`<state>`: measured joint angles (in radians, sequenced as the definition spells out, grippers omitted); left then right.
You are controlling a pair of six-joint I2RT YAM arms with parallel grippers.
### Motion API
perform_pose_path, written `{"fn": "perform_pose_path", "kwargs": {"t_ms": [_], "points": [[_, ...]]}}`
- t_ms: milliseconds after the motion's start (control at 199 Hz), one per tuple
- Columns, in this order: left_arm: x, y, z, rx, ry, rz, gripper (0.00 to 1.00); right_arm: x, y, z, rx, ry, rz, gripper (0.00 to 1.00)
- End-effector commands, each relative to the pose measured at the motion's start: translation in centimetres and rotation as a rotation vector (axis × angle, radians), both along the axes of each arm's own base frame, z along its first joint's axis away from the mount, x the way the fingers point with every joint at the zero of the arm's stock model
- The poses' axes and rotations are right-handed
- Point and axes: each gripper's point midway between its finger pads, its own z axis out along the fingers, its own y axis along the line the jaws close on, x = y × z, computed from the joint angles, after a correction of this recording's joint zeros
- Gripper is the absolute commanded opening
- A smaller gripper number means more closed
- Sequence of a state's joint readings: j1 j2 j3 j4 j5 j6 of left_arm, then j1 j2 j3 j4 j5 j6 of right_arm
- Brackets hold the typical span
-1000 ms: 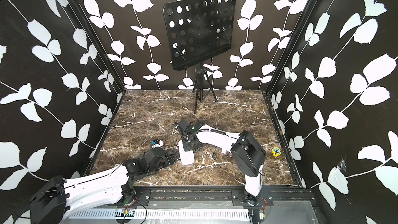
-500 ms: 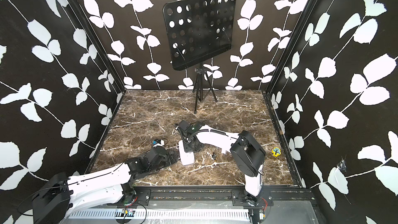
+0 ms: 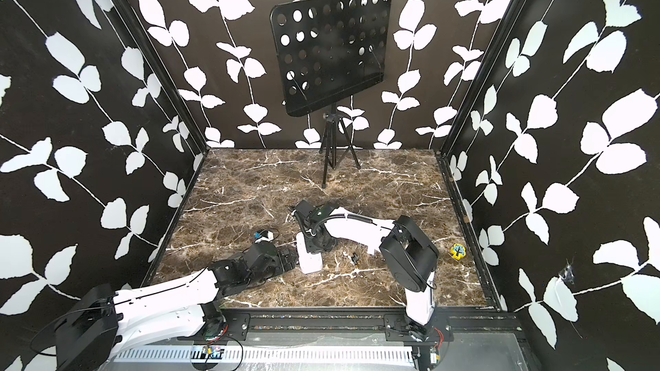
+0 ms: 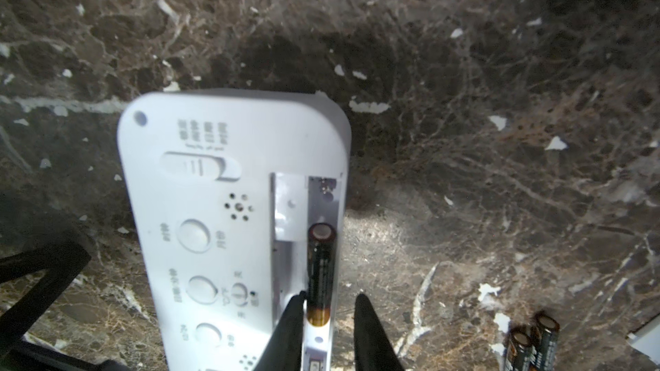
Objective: Insert the battery into the alarm
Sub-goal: Install the battery in the alarm.
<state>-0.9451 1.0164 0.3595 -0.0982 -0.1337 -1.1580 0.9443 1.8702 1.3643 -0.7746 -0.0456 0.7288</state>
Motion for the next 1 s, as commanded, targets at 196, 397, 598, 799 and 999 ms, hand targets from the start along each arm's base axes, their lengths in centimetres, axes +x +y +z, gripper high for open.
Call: {"fn": "perform_pose_path", "kwargs": {"t_ms": [196,397,598,799,999], "points": [[0.7,-0.3,1.0,-0.011,-0.011,0.002,0.89,0.7,0.3,2.9,0.032,-0.060,0.002,0.34],[1.1,-0.8,1.3,-0.028,-0.003,-0.004,0.89,1.9,0.8,4.4,0.106,-0.112,-0.008,0.34],[1.6,-1.6,1.1,-0.050,0.028,-0.018,0.87,2.6,0.5,3.7,0.126,-0.103,-0.027,0.29],[1.8,-2.4,0.9,-0.045,0.043,-0.043,0.85,2.6,0.0,2.3,0.117,-0.080,-0.027,0.23],[1.9,-2.5,0.5,-0.032,0.059,-0.044,0.84,2.0,-0.3,0.8,0.109,-0.048,-0.017,0.22]]}}
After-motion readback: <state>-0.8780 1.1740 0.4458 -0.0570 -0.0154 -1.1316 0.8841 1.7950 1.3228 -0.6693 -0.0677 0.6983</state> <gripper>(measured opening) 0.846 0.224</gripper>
